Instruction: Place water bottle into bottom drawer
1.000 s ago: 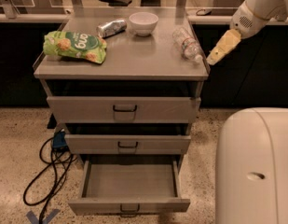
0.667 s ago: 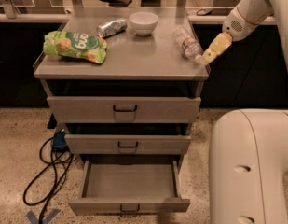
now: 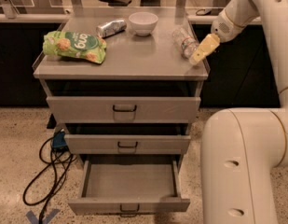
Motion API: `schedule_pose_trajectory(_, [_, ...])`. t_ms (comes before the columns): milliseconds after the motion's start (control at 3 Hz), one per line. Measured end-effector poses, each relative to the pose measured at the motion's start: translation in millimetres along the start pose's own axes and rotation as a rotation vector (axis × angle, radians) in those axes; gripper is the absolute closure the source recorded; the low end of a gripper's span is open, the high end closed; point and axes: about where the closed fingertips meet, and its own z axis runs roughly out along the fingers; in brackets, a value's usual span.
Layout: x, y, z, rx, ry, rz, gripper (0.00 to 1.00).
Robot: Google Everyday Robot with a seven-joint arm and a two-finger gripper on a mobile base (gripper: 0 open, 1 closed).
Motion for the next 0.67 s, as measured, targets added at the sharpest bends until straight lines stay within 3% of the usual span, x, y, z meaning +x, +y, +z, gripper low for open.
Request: schedule_pose_trajectory(667, [-89,33,62,-0.065,-0.067,0.038,0.00])
